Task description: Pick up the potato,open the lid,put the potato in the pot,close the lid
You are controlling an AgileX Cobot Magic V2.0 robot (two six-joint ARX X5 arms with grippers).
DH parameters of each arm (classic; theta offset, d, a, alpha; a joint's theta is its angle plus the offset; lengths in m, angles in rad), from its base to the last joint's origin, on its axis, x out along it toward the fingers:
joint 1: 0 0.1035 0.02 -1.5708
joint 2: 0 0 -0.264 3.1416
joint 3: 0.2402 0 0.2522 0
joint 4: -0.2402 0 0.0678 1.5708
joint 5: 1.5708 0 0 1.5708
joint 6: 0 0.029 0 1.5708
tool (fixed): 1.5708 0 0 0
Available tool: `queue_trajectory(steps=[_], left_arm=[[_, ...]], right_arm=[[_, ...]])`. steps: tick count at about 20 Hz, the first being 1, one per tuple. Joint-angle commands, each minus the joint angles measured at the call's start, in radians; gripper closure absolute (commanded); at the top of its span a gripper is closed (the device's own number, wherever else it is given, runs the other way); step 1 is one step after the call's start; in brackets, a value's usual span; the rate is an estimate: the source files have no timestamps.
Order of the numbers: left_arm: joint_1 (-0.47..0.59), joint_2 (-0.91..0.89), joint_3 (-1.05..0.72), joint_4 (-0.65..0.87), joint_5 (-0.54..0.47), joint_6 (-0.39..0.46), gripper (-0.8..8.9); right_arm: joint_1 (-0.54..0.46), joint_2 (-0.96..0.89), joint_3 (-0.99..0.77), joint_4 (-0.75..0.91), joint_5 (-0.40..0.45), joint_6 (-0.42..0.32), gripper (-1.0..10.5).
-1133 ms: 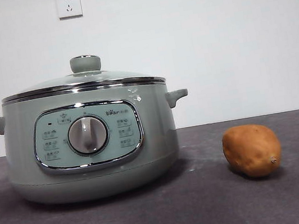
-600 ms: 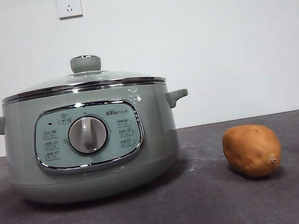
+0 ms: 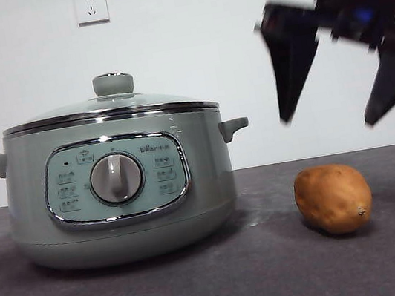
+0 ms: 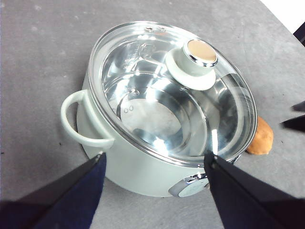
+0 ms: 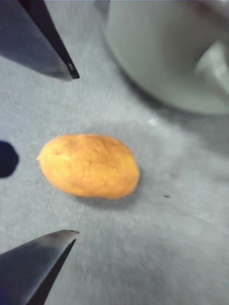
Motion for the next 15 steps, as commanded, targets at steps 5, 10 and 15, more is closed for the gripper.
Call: queue_trajectory(steps=[5,10,15], left_arm=[[0.001,-0.003,0.002,0.008,-0.002,0.011,4.63],[0.001,-0.003,0.002,0.007,-0.002,0.011,4.63],[0.001,-0.003,0.002,0.008,-0.001,0.011,4.63]], right_arm=[[0.004,0.200,0.001,0.100,0.006,0.007,4.5],[0.004,0.253,0.001,0.109,0.009,0.019,8.4],[0.004,0.240,0.001,0.095,0.008,0.027,9.5]])
